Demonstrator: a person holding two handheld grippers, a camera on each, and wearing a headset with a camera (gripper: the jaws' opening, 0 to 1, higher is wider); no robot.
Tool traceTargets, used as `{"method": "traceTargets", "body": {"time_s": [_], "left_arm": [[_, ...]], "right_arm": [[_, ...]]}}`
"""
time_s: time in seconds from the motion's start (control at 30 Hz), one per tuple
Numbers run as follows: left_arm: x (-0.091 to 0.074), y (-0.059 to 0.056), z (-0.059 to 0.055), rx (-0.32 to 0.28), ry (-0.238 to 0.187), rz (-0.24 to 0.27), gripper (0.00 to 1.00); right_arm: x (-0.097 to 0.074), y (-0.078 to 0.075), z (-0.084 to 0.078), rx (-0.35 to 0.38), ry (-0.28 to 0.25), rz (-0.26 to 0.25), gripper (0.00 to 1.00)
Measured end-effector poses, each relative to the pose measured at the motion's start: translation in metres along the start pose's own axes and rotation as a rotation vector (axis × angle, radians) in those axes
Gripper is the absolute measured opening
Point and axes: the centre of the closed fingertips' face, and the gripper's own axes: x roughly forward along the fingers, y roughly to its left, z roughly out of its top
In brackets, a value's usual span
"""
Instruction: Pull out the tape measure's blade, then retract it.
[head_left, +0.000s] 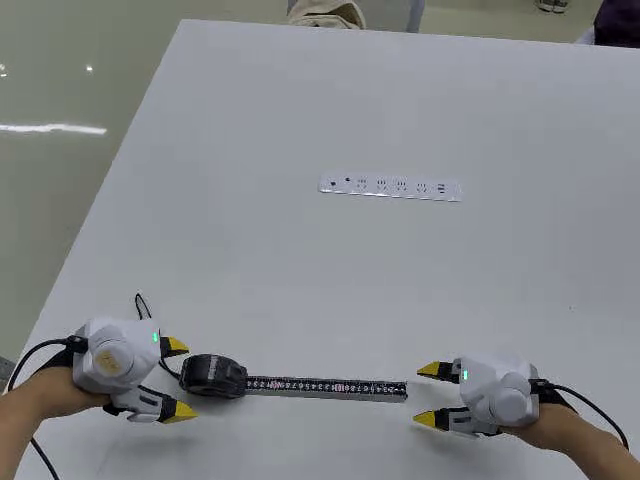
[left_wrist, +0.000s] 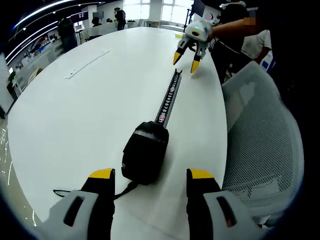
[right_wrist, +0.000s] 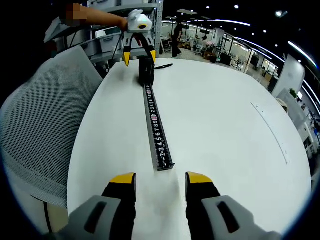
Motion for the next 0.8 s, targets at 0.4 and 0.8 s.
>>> {"method": "traceTargets", "body": {"time_s": [0.4, 0.8], "left_arm": [[-0.005, -0.014, -0.006, -0.093, -0.043, 0.038, 0.62], [-0.011, -0.016, 0.0, -0.159, -0.102, 0.115, 0.67]], "right_arm": [[-0.009, 0.005, 0.003, 0.084, -0.017, -0.067, 0.5], [-0.014, 0.006, 0.006, 0.194, -0.067, -0.157, 0.6]]}}
